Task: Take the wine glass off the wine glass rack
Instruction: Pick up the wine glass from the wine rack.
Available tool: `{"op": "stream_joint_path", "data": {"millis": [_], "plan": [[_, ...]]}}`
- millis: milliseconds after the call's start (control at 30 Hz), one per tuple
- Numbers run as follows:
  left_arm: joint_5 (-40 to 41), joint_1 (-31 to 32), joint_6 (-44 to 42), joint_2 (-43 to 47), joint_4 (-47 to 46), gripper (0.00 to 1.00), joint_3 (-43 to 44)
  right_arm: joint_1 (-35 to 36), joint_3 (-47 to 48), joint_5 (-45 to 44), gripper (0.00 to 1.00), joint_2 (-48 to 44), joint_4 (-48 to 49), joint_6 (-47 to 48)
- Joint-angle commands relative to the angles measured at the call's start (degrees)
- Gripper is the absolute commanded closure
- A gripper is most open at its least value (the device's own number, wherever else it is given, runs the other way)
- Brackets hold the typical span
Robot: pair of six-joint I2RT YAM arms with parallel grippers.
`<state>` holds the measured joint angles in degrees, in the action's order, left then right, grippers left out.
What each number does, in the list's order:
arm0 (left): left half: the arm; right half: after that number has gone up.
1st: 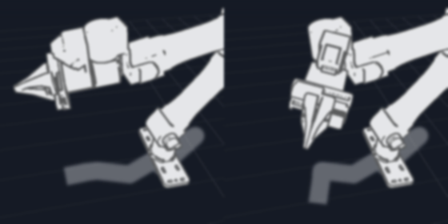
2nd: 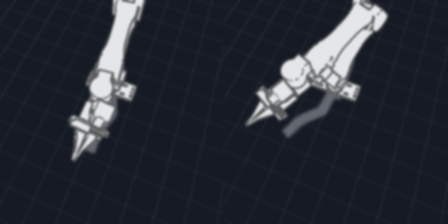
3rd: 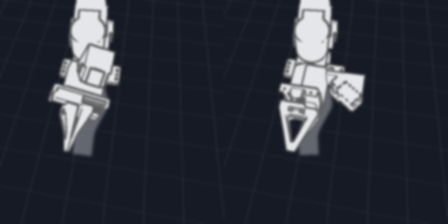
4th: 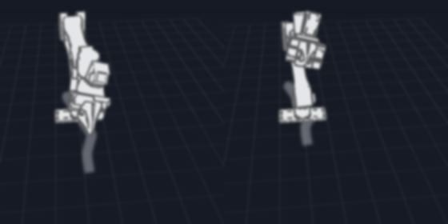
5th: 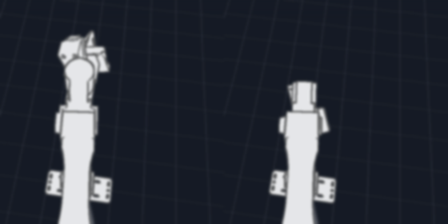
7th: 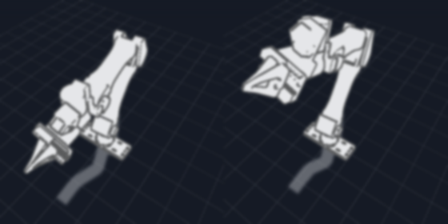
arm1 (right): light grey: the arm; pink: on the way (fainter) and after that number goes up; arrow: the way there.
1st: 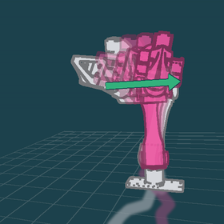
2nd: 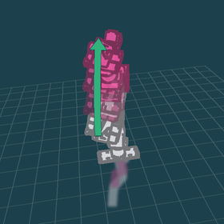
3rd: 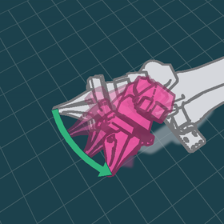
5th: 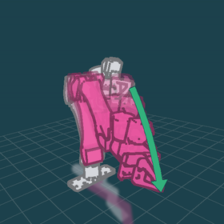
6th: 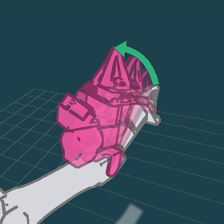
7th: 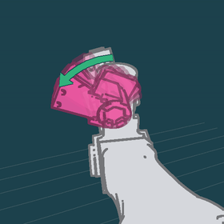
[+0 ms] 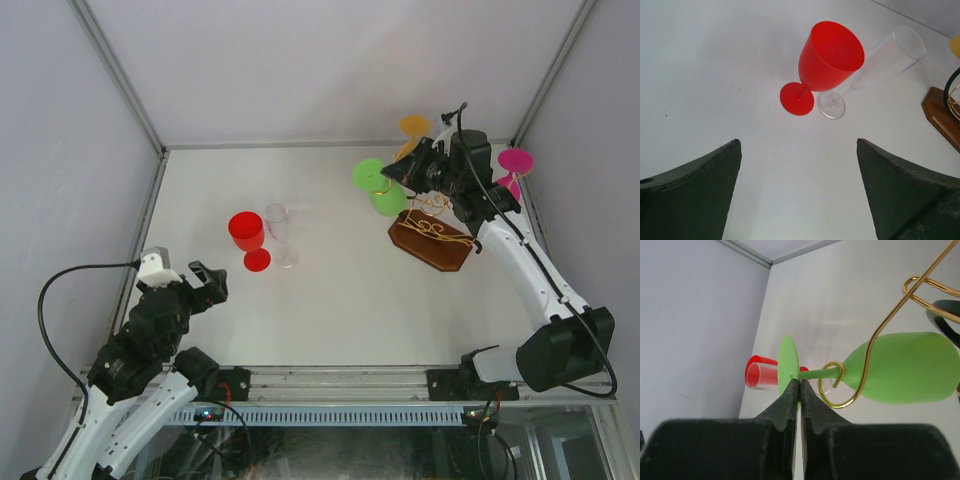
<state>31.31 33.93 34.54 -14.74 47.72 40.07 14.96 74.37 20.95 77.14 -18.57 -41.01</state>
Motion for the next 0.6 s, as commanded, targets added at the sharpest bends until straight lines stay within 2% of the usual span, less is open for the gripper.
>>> {"op": "stream_joint_path", "data": {"millis": [0, 567], "plan": [[0.2, -0.1, 0.7, -0.3, -1.3, 0.00, -0.5, -0.3, 0.7, 1.0, 1.00, -2.7, 6.0, -4.4], [0.1, -0.2, 0.8, -0.1, -1.2, 0.00, -0.6, -0.4, 0.5, 2.4, 1.00, -3.6, 1.7, -2.4]]}}
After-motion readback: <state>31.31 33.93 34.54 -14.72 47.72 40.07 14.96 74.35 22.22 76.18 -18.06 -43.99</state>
